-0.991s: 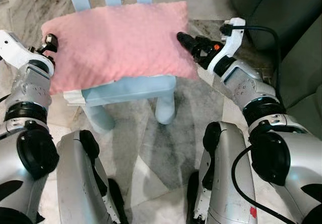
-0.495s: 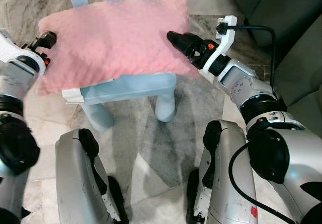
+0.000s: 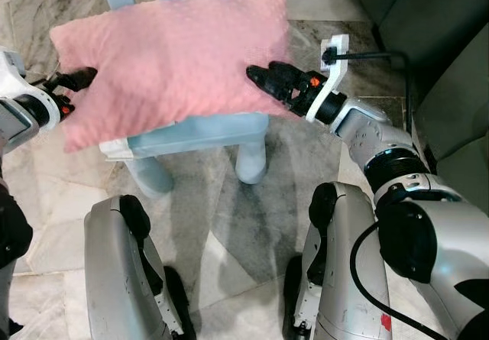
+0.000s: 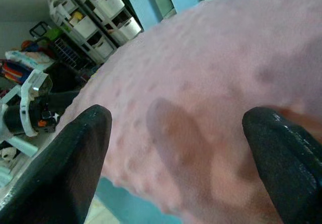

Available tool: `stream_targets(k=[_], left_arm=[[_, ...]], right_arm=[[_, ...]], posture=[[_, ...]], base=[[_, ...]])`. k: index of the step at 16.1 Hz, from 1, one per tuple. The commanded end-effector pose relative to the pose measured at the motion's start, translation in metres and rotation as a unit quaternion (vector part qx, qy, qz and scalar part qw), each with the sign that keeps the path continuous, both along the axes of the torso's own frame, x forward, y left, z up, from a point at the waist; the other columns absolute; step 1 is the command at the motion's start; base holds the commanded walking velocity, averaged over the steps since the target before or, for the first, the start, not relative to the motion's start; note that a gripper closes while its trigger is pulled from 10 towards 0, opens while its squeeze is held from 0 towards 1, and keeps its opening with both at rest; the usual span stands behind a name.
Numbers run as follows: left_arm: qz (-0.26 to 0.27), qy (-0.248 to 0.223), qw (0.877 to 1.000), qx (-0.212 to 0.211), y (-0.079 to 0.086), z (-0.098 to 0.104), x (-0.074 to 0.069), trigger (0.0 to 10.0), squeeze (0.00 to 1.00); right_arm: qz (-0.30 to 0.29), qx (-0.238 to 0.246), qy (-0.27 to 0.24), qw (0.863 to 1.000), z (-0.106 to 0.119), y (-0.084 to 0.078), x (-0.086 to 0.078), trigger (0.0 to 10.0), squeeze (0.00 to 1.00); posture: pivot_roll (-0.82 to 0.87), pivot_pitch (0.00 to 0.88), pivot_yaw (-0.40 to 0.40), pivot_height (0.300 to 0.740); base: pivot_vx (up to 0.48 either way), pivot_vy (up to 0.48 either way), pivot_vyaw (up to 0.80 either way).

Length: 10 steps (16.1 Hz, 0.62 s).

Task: Move the pillow to the sofa

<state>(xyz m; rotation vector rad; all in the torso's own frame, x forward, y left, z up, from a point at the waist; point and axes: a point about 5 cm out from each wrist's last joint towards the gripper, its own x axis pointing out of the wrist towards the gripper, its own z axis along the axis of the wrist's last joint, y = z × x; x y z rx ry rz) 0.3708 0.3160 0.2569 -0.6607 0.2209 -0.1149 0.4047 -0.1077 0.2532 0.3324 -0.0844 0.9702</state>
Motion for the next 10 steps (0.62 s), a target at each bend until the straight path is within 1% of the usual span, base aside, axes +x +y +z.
stream_targets(k=[1, 3, 5, 6, 7, 8, 9, 10], left_arm=[[-0.019, 0.027, 0.999, 0.011, 0.005, -0.009, -0.006, 10.0, 0.0], [-0.049, 0.019, 0.999, 0.009, -0.001, -0.007, -0.005, 10.0, 0.0], [-0.08, 0.01, 0.997, 0.0, -0.009, -0.005, -0.004, 10.0, 0.0], [-0.084, 0.012, 0.996, 0.0, -0.011, -0.008, -0.003, 10.0, 0.0], [-0.088, 0.013, 0.996, -0.001, -0.012, -0.011, -0.004, 10.0, 0.0], [-0.089, 0.013, 0.996, -0.001, -0.012, -0.013, -0.004, 10.0, 0.0], [-0.096, 0.01, 0.995, -0.002, -0.013, -0.015, -0.004, 10.0, 0.0], [-0.104, 0.006, 0.995, -0.005, -0.014, -0.015, -0.004, 5.0, 0.0]], right_arm=[[0.021, -0.009, 0.009, 1.0, -0.01, 0.001, -0.003, 10.0, 0.0], [0.038, -0.008, 0.014, 0.999, -0.013, 0.007, -0.005, 10.0, 0.0], [0.044, -0.011, 0.024, 0.999, -0.019, 0.02, -0.006, 10.0, 0.0], [0.051, -0.009, 0.025, 0.998, -0.021, 0.027, -0.007, 10.0, 0.0], [0.062, -0.01, 0.019, 0.998, -0.022, 0.038, -0.009, 8.0, 0.0], [0.062, -0.002, 0.02, 0.998, -0.02, 0.043, -0.01, 0.0, 0.0], [0.07, 0.012, 0.018, 0.997, -0.016, 0.052, -0.011, 0.0, 0.0], [0.073, 0.012, 0.014, 0.997, -0.015, 0.056, -0.011, 0.0, 0.0]], posture=[[0.09, 0.422, -0.016, 0.351], [0.09, 0.42, -0.016, 0.351], [0.09, 0.418, -0.017, 0.351], [0.08, 0.42, -0.015, 0.351], [0.08, 0.42, -0.015, 0.351], [0.08, 0.424, -0.015, 0.351], [0.08, 0.425, -0.015, 0.351], [0.08, 0.426, -0.016, 0.351]], base=[[0.0, 0.0, 0.0], [0.0, 0.0, 0.0], [0.0, 0.0, 0.0], [0.0, 0.0, 0.0], [0.0, 0.0, 0.0], [0.0, 0.0, 0.0], [0.0, 0.0, 0.0], [0.0, 0.0, 0.0]])
